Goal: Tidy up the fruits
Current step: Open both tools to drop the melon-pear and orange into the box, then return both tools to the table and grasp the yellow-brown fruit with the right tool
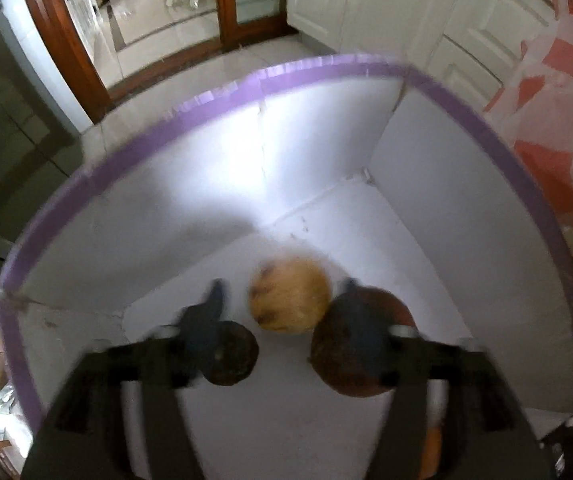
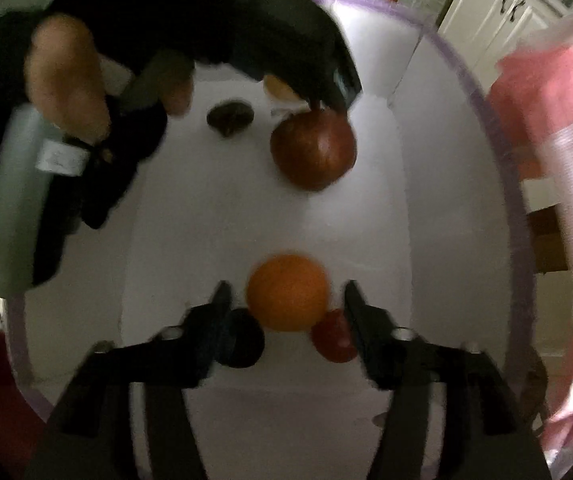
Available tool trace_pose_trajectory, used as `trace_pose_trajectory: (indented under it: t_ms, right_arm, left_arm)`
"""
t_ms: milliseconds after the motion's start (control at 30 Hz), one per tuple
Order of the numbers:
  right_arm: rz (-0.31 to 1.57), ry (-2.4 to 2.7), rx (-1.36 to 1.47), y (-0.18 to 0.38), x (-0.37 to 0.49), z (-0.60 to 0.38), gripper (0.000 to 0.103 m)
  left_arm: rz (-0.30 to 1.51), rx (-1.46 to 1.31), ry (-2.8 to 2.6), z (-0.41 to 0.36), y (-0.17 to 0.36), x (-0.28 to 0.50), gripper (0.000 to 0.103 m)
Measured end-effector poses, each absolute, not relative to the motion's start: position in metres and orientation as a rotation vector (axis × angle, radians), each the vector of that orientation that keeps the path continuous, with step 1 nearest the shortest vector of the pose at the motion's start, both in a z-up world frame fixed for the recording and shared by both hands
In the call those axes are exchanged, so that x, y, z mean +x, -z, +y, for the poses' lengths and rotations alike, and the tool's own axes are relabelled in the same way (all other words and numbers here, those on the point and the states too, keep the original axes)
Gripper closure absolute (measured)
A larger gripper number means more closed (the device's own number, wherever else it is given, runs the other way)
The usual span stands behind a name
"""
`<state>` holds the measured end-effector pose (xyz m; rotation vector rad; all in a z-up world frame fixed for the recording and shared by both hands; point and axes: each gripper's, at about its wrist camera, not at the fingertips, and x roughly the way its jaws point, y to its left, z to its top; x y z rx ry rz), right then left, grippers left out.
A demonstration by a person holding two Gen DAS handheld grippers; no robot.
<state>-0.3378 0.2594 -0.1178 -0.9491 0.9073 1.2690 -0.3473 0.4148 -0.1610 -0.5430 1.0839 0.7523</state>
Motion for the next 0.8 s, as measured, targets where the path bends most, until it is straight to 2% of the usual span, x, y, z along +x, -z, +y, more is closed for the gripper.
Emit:
trace_pose_trajectory:
  t_ms: [33,200,300,367,467,633,800]
  right_arm:
    - [0.883,-1.277,-0.936,0.112,-0.339,0.257,0.036]
    - [0.698,-1.371,-0.844,0.056,-0.351,0.233,0.035]
    - [0.538,-1.400,-0.706,-0.004,-0.351,0.198,0.029]
    - [0.454,-1.380,-0.622,-0.039,-0.342,0.175,0.021]
    - [0.345,-1.277,-0.469,-0.088,-0.316,0.126,0.016]
    - [0.307,-1.010,-0.322,-0.119,-0.255,0.044,0.016]
    - [0.374,-0.685,-0.205,-0.119,-0.177,-0.051,0.016]
  left_arm:
    - [1.062,-0.532,-0.754,0.412,0.154,-0.346,0.021]
    - [0.961,-0.416,-0.759,0.397,0.107,-0.338,0.021]
    - [0.809,-0.334,-0.791,0.381,0.060,-0.338,0.015]
    - [0.665,-0.274,-0.804,0.363,0.020,-0.338,0.002]
    - [0.530,-0.224,-0.744,0.333,-0.026,-0.326,0.002]
    - [0.467,-0.138,-0.494,0.255,-0.077,-0.273,0.002]
    - [0.520,-0.098,-0.210,0.160,-0.093,-0.186,0.002]
